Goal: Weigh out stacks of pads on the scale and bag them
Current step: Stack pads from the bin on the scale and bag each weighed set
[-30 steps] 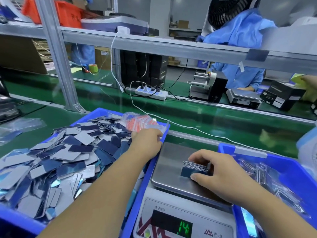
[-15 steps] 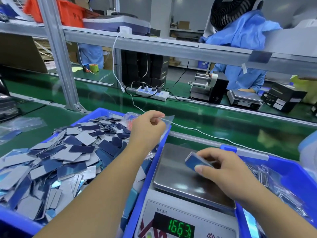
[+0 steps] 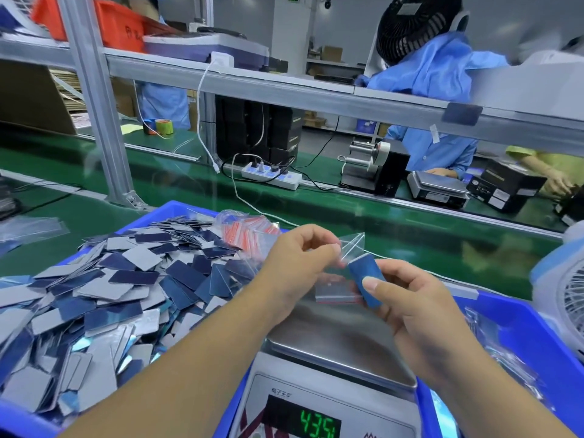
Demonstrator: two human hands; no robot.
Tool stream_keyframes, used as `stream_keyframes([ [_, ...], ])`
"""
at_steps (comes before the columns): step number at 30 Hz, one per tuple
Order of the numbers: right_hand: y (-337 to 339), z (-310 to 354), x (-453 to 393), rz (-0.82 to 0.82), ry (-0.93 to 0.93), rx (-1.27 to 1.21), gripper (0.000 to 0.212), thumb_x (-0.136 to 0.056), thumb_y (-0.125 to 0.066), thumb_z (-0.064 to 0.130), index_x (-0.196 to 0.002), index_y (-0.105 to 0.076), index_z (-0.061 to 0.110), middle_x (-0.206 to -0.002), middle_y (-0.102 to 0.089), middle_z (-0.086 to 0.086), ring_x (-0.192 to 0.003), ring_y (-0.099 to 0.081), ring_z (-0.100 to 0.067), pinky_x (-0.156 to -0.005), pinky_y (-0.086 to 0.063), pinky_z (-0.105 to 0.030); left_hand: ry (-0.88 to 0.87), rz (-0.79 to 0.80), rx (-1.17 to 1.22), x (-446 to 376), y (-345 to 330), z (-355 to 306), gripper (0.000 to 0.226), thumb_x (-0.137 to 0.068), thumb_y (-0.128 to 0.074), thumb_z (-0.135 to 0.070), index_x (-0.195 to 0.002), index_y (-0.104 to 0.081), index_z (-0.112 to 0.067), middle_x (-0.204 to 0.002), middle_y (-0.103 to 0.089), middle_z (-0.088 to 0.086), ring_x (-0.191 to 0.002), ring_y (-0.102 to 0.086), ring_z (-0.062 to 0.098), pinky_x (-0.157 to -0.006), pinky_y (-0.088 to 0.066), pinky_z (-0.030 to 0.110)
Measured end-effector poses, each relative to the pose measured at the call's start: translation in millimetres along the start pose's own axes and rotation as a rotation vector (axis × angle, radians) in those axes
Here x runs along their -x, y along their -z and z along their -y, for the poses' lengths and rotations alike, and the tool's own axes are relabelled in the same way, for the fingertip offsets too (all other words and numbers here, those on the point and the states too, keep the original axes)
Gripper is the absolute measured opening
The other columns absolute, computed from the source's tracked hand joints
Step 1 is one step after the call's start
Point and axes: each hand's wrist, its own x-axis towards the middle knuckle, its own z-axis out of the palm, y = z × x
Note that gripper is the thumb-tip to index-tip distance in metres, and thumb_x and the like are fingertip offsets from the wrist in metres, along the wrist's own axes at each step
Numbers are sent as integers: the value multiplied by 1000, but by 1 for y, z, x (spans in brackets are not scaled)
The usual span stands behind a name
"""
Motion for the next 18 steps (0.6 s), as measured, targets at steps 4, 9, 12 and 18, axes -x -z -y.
stream_keyframes([
  [4,1,0,-2,-64,-7,-28,33,-61,-75,11,-93,-74,4,-97,-73,-19,-78,-69,-25,-65,-57,-28,127,22,134,0,0,-3,10,-94,-61,-5,-88,-64,-12,-74,-61,4,-63,-61,15,-53,-53,27],
  [9,4,7,-2,-126,68,-27,29,-62,-76,15,-90,-77,12,-92,-74,-11,-80,-70,-23,-72,-58,-28,295,226,291,4,6,-8,41,-84,-75,-36,-115,-61,-12,-96,-70,9,-76,-68,20,-59,-56,28],
  [12,5,9,-1,-155,148,117,25,-71,-78,9,-91,-78,23,-89,-76,-6,-83,-69,-24,-80,-56,-37,318,366,104,8,5,-8,39,-76,-75,-43,-109,-69,-22,-93,-72,-3,-82,-65,12,-61,-50,23],
  [18,-1,13,6,-147,250,320,27,-72,-79,16,-92,-76,33,-88,-77,2,-78,-70,-11,-70,-53,-19,205,349,-92,8,2,0,14,-84,-77,-17,-75,-77,-28,-66,-62,-9,-61,-54,5,-54,-42,17],
])
